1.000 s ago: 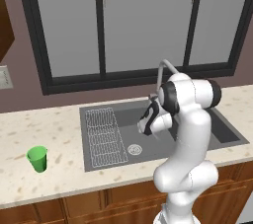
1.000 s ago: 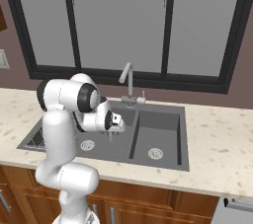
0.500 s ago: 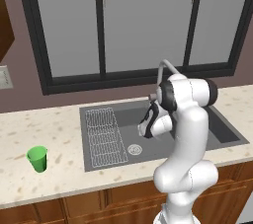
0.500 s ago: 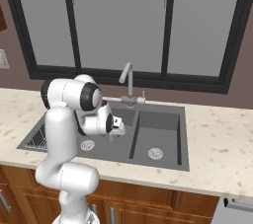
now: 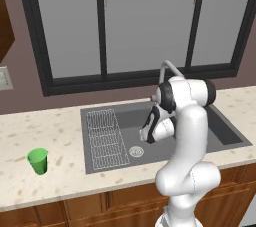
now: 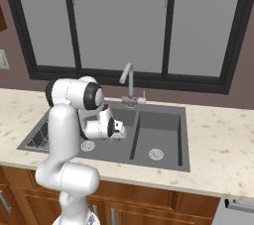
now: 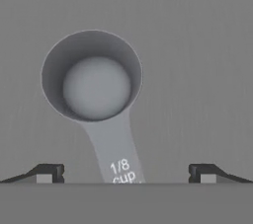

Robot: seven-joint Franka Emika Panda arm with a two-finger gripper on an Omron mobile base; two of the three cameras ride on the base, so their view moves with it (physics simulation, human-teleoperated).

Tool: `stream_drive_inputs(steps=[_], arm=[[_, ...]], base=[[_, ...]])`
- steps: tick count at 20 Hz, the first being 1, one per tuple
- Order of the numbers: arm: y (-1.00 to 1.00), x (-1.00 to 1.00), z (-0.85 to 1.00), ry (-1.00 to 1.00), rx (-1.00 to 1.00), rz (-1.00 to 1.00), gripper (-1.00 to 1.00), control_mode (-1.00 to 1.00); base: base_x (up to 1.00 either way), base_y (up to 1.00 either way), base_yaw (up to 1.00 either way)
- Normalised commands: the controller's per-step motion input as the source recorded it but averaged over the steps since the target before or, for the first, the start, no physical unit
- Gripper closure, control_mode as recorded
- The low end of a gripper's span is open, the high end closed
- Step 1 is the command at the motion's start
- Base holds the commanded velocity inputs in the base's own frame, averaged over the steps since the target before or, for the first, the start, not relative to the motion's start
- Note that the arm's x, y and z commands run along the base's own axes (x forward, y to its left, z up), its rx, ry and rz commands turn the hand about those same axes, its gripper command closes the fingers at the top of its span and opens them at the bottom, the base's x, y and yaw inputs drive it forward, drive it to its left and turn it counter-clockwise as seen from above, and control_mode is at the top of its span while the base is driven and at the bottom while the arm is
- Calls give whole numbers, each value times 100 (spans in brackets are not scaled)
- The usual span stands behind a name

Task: Move any existing items from the left basin to the right basin for drying. Then move the cup from the counter to the left basin of the sink for washing.

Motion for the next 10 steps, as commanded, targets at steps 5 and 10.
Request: stream_drive_inputs(steps=[5,10], arm=[[0,3,-21,0,0,0,-100,-100],[0,0,-12,1,0,0,100,-100]], base=[[0,0,0],[0,0,0]])
